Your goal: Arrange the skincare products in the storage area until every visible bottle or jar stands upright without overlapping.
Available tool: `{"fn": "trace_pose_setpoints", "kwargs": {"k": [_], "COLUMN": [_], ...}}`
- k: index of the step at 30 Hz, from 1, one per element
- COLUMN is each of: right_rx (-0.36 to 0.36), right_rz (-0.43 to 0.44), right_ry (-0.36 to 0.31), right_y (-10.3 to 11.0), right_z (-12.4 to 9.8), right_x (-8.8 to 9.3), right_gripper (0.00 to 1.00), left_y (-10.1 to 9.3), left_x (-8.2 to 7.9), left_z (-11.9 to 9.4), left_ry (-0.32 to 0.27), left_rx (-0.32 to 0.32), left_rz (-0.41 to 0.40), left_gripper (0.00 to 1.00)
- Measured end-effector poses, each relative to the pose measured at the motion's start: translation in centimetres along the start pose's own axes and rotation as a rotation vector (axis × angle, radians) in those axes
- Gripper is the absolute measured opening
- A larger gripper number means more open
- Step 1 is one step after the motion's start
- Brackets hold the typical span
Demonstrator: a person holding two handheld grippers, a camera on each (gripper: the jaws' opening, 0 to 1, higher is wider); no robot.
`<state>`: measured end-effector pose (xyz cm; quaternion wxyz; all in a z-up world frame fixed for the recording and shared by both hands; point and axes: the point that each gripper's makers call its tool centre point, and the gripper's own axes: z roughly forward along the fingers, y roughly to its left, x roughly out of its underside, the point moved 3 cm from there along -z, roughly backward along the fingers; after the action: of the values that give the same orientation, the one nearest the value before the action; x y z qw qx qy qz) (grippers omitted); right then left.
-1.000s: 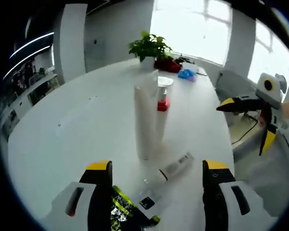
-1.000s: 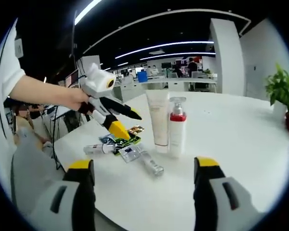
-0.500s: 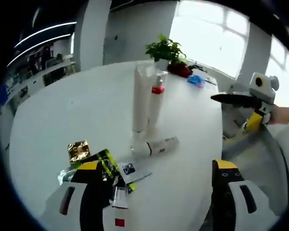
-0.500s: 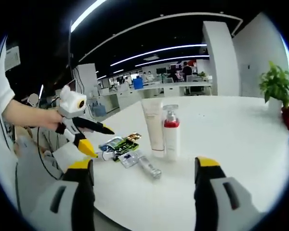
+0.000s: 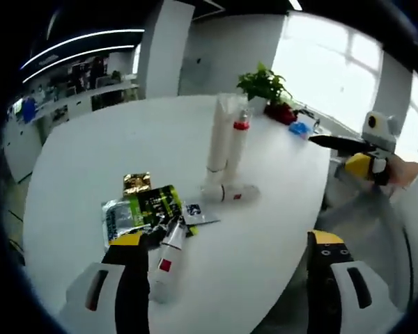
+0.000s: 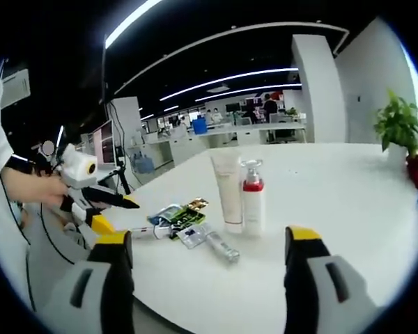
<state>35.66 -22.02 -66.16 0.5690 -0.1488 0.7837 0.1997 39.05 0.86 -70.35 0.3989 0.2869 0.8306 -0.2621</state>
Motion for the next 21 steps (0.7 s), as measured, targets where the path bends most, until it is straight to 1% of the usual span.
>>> {"fn": "trace_pose_setpoints", "kwargs": {"k": [3, 6, 9, 10, 14, 17, 21], "right_rx": [-0.008, -0.010, -0.019, -0.021, -0.029, -0.025, -0.020], "right_rz": [-0.020, -0.021, -0.002, -0.001, -0.003, -0.002, -0.002], "right_ry": [0.021, 0.025, 0.020, 0.025, 0.041, 0.044, 0.041], "right_y": [0.5, 0.5, 0.7, 0.7, 0.8, 0.7, 0.6], "right_z": [0.0, -0.2, -0.2, -0.2, 0.1, 0.1, 0.1], "right_x": [0.5, 0.6, 0.7, 0.9, 1.3, 1.4, 1.4], "right_gripper": [0.92, 0.92, 0.94, 0.95, 0.95, 0.94, 0.94], "left_y": [0.2, -0.1, -0.4, -0.4, -0.8, -0.3, 0.3], "left_x": [0.0, 0.7, 1.4, 1.5, 1.7, 2.0, 2.6], "left_z": [-1.2, -2.0, -2.7, -3.0, -4.1, -4.7, -5.1], "left_ry": [-0.029, -0.024, -0.019, -0.023, -0.048, -0.058, -0.061], "left_rx": [-0.034, -0.044, -0.079, -0.101, -0.143, -0.193, -0.218], "left_rz": [-0.014, -0.038, -0.025, -0.018, -0.020, -0.011, -0.057], "left_gripper": [0.92, 0.89, 0.92, 0.93, 0.95, 0.96, 0.95]}}
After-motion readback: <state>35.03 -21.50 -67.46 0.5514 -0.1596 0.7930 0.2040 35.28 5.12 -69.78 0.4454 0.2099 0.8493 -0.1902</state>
